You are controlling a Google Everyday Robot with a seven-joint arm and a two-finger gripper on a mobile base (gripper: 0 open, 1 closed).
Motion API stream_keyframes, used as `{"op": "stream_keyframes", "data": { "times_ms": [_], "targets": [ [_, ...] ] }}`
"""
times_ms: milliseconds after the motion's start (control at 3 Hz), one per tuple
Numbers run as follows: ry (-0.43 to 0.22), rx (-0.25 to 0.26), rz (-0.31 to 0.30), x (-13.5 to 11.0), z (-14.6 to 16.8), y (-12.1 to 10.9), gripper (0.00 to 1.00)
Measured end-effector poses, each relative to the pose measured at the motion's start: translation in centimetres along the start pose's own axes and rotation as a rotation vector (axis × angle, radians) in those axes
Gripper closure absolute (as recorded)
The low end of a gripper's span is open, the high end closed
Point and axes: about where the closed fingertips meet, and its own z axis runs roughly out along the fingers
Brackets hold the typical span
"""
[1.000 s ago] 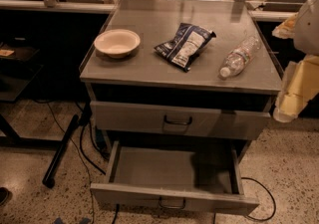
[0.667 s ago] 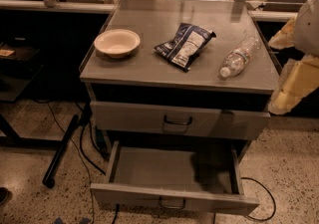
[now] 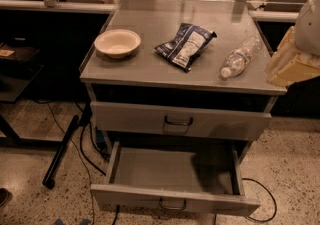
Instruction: Close middle drawer
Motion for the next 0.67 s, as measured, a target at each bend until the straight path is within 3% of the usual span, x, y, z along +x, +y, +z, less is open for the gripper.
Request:
{"op": "stream_keyframes", "data": {
  "times_ms": [333,667],
  "targets": [
    [0.0,0.0,0.0,0.0,0.0,0.0,0.92],
    [0.0,0.0,0.0,0.0,0.0,0.0,1.0]
  ]
}}
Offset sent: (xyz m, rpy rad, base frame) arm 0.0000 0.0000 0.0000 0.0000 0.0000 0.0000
